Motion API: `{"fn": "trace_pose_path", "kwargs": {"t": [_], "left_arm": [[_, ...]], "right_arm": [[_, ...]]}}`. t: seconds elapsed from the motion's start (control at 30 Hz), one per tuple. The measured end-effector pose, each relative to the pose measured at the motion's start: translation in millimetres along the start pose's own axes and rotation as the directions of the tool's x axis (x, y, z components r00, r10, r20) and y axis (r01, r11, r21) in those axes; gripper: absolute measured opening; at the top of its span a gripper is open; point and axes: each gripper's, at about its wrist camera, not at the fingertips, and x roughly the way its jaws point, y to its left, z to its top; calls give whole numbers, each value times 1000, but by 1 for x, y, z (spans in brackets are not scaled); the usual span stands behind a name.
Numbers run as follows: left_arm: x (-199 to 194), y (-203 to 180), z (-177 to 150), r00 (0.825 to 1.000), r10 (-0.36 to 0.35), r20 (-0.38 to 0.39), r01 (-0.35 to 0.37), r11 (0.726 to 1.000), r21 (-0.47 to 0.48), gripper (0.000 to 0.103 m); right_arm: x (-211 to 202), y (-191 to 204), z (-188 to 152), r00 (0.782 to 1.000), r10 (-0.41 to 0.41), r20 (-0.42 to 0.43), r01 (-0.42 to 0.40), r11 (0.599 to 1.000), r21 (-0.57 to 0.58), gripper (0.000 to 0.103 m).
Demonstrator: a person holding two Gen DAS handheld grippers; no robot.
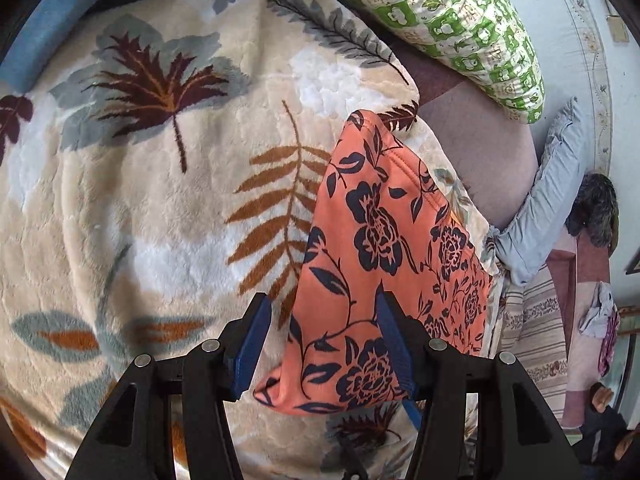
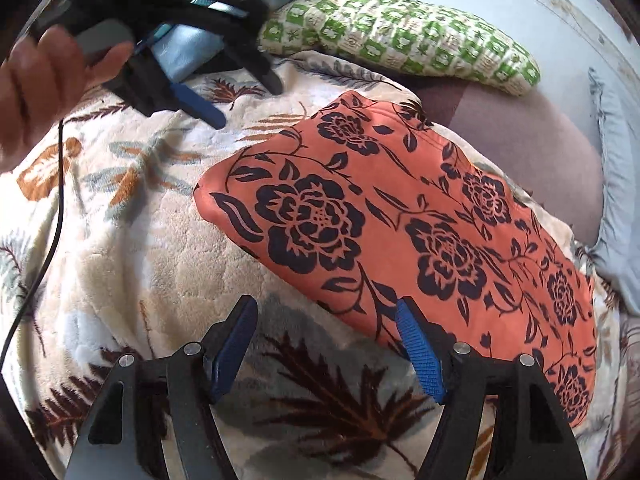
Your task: Fold small clothes
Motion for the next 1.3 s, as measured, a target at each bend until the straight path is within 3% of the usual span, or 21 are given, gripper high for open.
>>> {"fn": "trace_pose_path", "kwargs": {"t": [0.17,0.27,0.4,0.5,0.63,0.67,0.7,0.73,0.8,1.07,1.2,1.3], "left_arm": [[30,-8,43,999,37,-27,-36,999,23,55],[52,-16,60,998,28,-59,-26,999,36,55],[93,-33,69,990,17,-141,-5,996,84,62],[106,-44,74,991,15,-132,3,991,134,71],[115,-45,81,990,2,-141,20,988,154,71],[116,-48,81,990,9,-141,15,985,172,69],[116,-51,79,989,22,-144,7,981,194,56],[117,-55,76,987,35,-156,-1,976,218,33],[113,-61,70,987,41,-157,-3,972,236,23],[68,-123,32,999,12,-44,2,955,296,21],[63,-173,5,1000,-1,-15,6,936,352,21],[77,-208,-21,1000,19,-1,-17,922,386,22]], "right_arm": [[23,24,9,995,-104,1,104,989,-109,70],[29,31,17,984,-169,51,175,974,-146,70],[37,26,21,989,-135,67,142,983,-114,62],[39,26,21,984,-151,97,162,979,-124,60],[44,29,26,979,-172,112,188,971,-150,54],[44,30,27,979,-169,113,185,971,-151,45],[43,28,29,980,-162,116,178,973,-145,31],[42,25,30,981,-150,120,166,978,-128,25],[36,14,32,986,-109,124,119,990,-73,13],[-15,-36,23,980,-20,196,-12,987,160,9],[-39,-77,3,973,14,229,-87,946,313,9],[-49,-114,-20,968,48,247,-154,890,430,10]]}}
